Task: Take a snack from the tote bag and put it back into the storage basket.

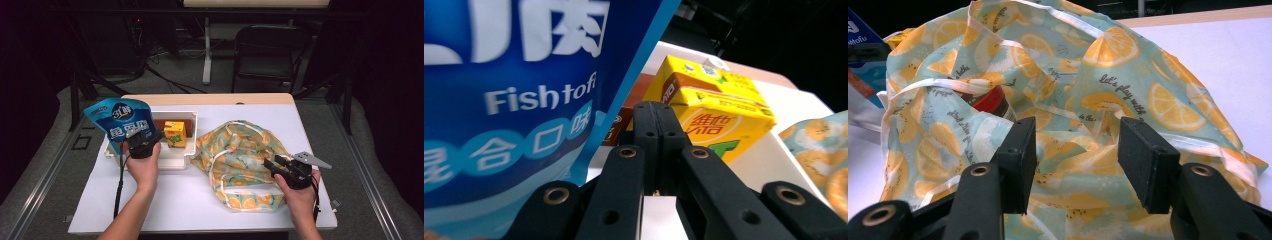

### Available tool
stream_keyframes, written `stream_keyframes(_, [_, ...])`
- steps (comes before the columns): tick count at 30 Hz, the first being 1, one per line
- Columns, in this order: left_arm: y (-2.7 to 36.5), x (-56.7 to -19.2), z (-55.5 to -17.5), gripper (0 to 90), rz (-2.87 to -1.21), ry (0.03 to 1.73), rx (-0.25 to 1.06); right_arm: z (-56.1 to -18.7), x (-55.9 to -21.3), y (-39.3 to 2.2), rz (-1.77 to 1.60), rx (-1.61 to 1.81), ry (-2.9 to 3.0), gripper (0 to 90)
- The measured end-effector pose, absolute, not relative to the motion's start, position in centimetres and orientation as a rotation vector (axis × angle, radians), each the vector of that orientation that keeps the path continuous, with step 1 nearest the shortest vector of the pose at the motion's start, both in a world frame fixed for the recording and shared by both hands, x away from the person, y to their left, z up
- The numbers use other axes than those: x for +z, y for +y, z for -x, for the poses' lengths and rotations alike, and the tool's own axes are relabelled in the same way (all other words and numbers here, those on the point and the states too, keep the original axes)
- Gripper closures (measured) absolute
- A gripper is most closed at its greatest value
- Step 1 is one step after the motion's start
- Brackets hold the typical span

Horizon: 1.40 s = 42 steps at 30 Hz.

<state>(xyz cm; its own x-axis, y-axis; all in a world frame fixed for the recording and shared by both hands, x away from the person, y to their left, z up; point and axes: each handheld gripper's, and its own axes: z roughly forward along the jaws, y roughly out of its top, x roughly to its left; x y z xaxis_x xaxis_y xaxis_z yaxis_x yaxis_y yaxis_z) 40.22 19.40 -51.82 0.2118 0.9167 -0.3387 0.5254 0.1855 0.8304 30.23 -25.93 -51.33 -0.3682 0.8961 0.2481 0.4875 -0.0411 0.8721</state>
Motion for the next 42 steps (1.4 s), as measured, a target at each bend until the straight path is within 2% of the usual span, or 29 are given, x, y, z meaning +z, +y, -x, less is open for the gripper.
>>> stream_keyframes(21, [16.7,-52.9,-42.9,90.0,-1.54,1.441,0.412,-30.2,-51.3,-25.4,-1.442,1.39,1.863,50.1])
stream_keyframes(33, [16.8,-53.1,-42.6,90.0,-1.559,1.435,0.438,-30.2,-51.4,-25.2,-1.437,1.396,1.866,51.4])
stream_keyframes(35, [17.1,-52.9,-41.6,90.0,-1.552,1.427,0.445,-30.2,-51.4,-25.2,-1.435,1.411,1.864,55.1])
stream_keyframes(39, [17.6,-52.5,-39.8,90.0,-1.534,1.402,0.464,-30.0,-51.0,-25.2,-1.408,1.467,1.85,73.5])
stream_keyframes(42, [17.8,-51.7,-38.1,90.0,-1.538,1.356,0.5,-29.9,-50.7,-25.0,-1.394,1.459,1.848,83.6])
